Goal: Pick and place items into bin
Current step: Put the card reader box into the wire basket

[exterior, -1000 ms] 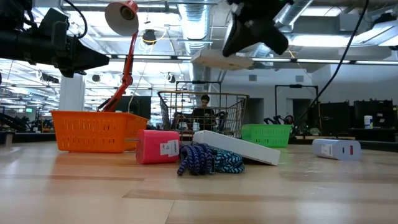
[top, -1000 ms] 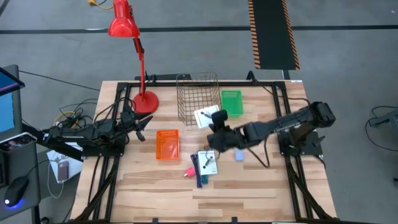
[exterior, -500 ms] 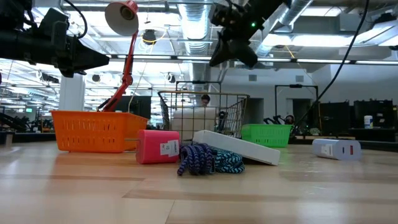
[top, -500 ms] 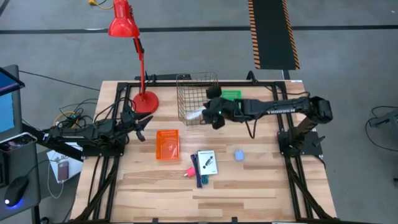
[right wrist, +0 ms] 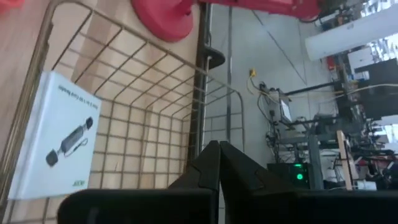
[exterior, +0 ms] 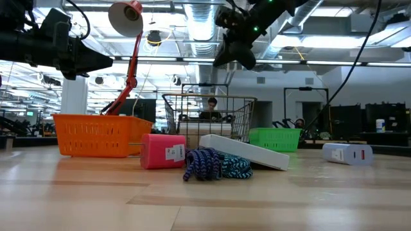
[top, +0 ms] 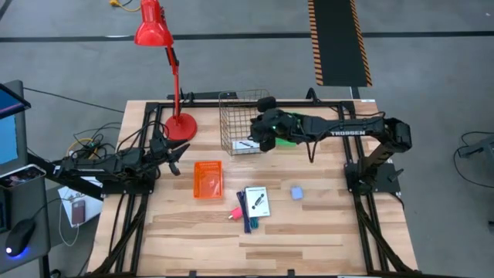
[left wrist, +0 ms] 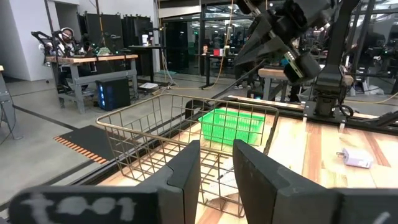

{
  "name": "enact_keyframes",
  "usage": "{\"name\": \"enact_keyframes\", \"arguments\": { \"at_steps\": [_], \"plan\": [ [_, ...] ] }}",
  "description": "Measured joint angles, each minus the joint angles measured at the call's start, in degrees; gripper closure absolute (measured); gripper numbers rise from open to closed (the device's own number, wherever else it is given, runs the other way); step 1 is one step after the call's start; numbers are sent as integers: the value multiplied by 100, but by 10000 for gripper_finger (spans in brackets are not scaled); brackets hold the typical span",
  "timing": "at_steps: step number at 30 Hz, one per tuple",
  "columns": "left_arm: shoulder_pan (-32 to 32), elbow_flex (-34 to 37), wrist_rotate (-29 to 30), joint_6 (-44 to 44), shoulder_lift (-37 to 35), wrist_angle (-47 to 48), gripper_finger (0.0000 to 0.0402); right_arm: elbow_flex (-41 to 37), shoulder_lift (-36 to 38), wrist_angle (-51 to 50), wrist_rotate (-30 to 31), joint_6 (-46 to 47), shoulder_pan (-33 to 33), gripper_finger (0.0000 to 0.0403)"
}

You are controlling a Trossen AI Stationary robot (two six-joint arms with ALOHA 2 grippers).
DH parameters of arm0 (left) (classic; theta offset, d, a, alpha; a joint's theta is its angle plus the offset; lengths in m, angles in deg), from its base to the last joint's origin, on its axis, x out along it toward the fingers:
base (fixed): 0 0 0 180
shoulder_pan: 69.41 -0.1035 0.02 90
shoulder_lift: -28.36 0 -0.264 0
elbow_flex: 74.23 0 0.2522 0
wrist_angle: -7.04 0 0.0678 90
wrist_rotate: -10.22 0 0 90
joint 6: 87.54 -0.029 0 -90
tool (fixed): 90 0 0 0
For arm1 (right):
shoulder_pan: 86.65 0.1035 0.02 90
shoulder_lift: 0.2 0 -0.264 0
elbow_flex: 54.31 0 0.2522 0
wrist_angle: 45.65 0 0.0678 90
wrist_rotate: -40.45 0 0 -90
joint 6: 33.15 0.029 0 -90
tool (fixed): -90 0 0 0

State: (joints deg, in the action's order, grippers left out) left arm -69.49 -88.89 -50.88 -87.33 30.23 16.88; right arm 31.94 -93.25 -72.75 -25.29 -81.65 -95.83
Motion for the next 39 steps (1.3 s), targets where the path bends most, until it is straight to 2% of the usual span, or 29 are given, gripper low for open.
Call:
{"name": "enact_keyframes", "arguments": {
  "at_steps": [7, 15, 19, 26, 34, 39],
  "plan": [
    [0, 2, 1, 0, 1, 0, 319, 0, -2, 194, 569, 227, 286, 403],
    [0, 0, 0, 0, 0, 0, 319, -2, -4, -58, 952, 1118, 863, 403],
    [2, -1, 0, 0, 0, 0, 319, -2, -4, -553, 1083, 1984, 1256, 403],
    [0, 0, 0, 0, 0, 0, 319, -46, -4, -1873, 1032, 4106, 1900, 403],
    [1, -1, 1, 0, 0, 0, 319, -843, -5, -1436, 1135, 5096, 2523, 403],
    [2, 0, 1, 0, 0, 0, 319, -1267, -7, -868, 1717, 5602, 2903, 403]
  ]
}}
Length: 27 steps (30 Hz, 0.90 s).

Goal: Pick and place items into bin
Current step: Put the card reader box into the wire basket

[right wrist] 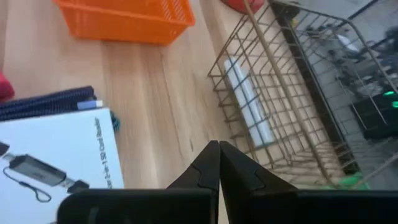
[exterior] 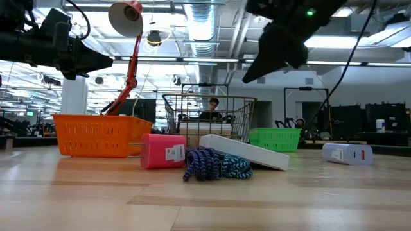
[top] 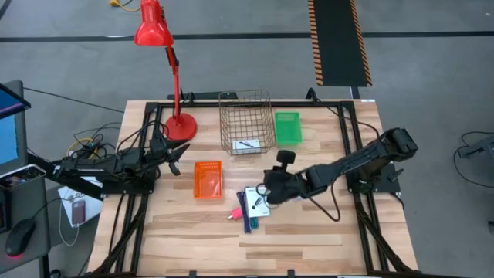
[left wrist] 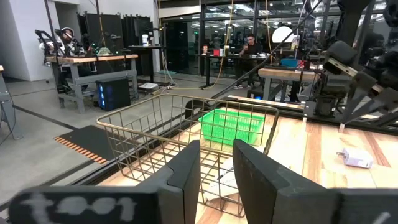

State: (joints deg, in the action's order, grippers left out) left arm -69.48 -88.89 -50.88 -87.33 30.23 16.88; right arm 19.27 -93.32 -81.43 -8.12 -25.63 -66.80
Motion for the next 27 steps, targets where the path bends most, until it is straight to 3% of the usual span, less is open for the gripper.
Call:
{"name": "enact_keyframes", "arguments": {
  "at_steps": [5, 12, 16, 20, 27],
  "plan": [
    [-2, 1, 0, 0, 0, 0, 319, -272, 2, 360, 736, 648, 409, 403],
    [0, 2, -2, 5, 0, -2, 319, -409, 2, 90, 1688, 1540, 955, 403],
    [-1, -1, -2, 442, 0, -6, 319, -407, 2, -46, 2125, 1699, 1202, 403],
    [-2, 3, -2, 612, 0, -61, 319, -407, 2, -208, 2345, 1810, 1360, 403],
    [-2, 10, 93, 120, 2, -559, 319, -405, 2, -709, 2362, 1858, 1365, 403]
  ]
}}
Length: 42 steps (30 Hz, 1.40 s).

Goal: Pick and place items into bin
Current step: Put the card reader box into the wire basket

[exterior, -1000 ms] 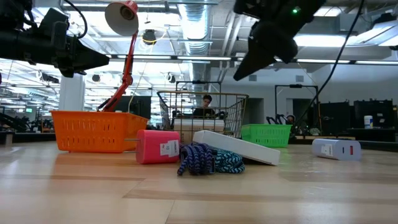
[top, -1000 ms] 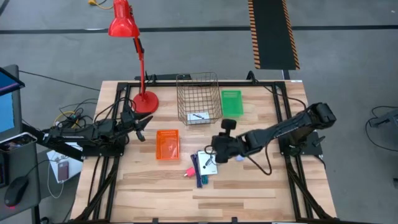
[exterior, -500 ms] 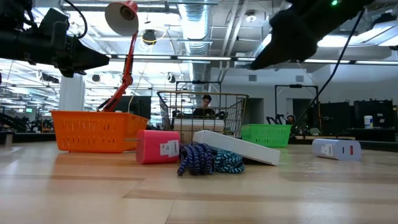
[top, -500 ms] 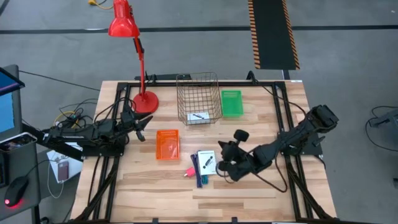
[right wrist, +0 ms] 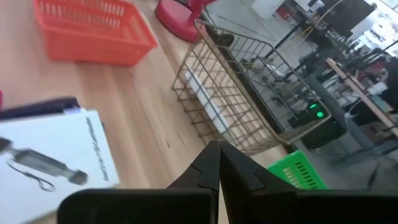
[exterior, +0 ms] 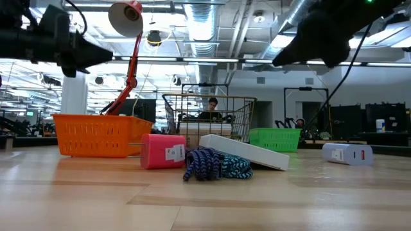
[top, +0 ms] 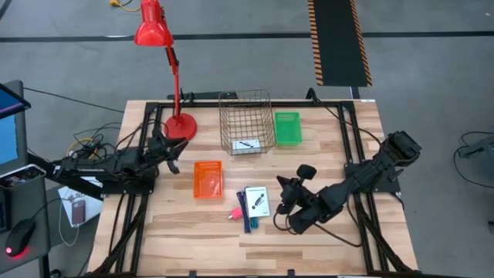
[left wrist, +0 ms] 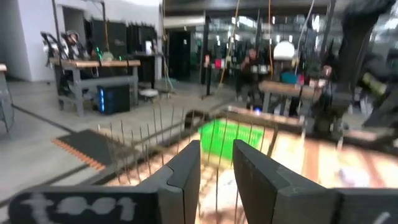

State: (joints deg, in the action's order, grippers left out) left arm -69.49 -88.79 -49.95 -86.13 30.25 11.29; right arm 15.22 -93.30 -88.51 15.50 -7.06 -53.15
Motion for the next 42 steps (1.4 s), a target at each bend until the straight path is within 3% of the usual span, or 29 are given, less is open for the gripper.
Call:
{"name": "enact_keyframes", "arguments": {
  "at_steps": [3, 7, 12, 17, 20, 23, 33, 42],
  "plan": [
    [-2, 0, -185, -13, 0, -317, 319, 0, 0, -245, 59, -1, -81, 403],
    [-1, 0, -928, -298, 2, -603, 319, 0, 0, -431, 335, 1, -166, 403],
    [5, 0, -1705, -317, 19, -1043, 319, 4, 0, -754, 1147, 89, -162, 403],
    [9, -4, -2044, -139, 465, -1720, 319, 7, 17, -2085, 1853, 1420, -167, 403],
    [54, -7, -2194, -118, 988, -2239, 319, 7, 17, -3046, 2004, 2519, -167, 403],
    [206, -51, -2205, -163, 1697, -2788, 319, 7, 17, -3502, 2036, 3029, -167, 403],
    [831, -1408, -2160, -1311, 4419, -3054, 319, 7, 17, -3754, 2032, 3046, -15, 403],
    [1037, -2353, -2146, -3095, 5840, -2748, 319, 7, 204, -4113, 1885, 2897, 425, 403]
  ]
}}
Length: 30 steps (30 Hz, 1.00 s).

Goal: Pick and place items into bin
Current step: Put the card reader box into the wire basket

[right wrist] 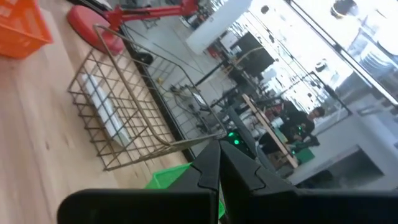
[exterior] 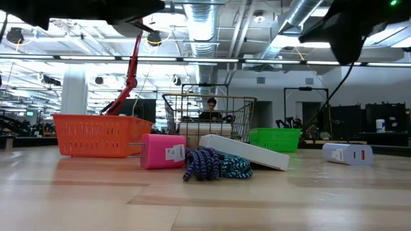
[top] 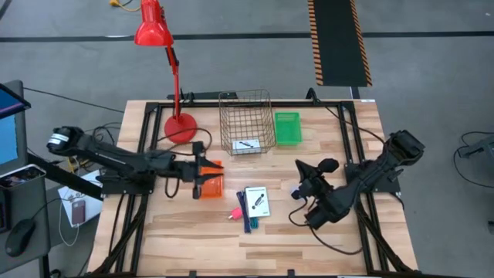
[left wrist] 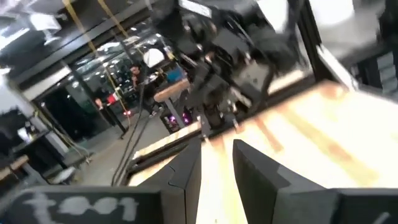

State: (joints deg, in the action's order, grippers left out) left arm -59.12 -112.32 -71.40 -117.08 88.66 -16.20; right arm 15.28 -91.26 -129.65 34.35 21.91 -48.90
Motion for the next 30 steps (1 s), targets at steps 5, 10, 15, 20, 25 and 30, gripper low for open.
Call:
{"name": "enact_keyframes", "arguments": {
  "at_steps": [5, 10, 15, 20, 25, 30],
  "plan": [
    [19, -420, 215, -362, 560, 401, 319, 2, 114, 41, 6, -288, 285, 403],
    [30, -756, 808, -772, 1069, 692, 319, 2, 148, 139, 6, -301, 493, 403],
    [107, -1089, 826, -923, 1481, 687, 319, 2, 148, 368, 22, -303, 562, 403],
    [196, -1255, 839, -1605, 1595, 673, 319, 2, 148, 566, 22, -271, 457, 403],
    [220, -1262, 887, -1726, 1593, 681, 319, 2, 146, 1444, -228, -421, 216, 403],
    [218, -1264, 883, -1764, 1591, 950, 319, 2, 146, 2398, -1283, -1282, 15, 403]
  ]
}}
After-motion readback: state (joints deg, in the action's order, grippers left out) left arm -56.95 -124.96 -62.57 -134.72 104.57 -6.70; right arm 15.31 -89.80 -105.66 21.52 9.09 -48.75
